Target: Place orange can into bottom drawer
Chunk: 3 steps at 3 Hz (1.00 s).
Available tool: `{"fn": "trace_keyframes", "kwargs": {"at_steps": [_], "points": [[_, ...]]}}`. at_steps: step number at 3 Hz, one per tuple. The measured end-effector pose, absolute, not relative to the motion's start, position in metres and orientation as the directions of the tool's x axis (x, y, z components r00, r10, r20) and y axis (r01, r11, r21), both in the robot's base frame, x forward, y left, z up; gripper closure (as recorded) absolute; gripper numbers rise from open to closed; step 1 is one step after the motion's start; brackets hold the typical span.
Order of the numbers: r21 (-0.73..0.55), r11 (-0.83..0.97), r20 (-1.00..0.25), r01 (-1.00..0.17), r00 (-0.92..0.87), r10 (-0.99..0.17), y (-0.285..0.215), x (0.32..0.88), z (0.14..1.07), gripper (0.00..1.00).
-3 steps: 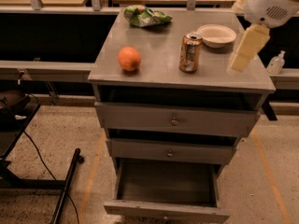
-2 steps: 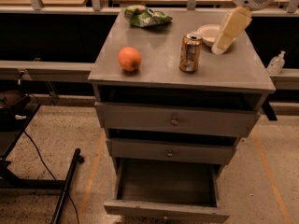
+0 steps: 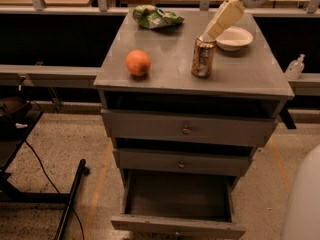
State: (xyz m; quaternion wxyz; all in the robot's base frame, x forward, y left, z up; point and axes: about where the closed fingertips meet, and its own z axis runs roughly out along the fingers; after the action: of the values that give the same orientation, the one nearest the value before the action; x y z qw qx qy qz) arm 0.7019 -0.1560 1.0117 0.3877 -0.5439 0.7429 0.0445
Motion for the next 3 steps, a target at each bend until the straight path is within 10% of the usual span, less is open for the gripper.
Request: {"fn": "trace_keyframes", "kwargs": {"at_steps": [3], "points": [[-0.051, 0.461, -0.770, -0.886, -0.259, -0.584, -0.156, 0.708, 0.953, 0.00]]}}
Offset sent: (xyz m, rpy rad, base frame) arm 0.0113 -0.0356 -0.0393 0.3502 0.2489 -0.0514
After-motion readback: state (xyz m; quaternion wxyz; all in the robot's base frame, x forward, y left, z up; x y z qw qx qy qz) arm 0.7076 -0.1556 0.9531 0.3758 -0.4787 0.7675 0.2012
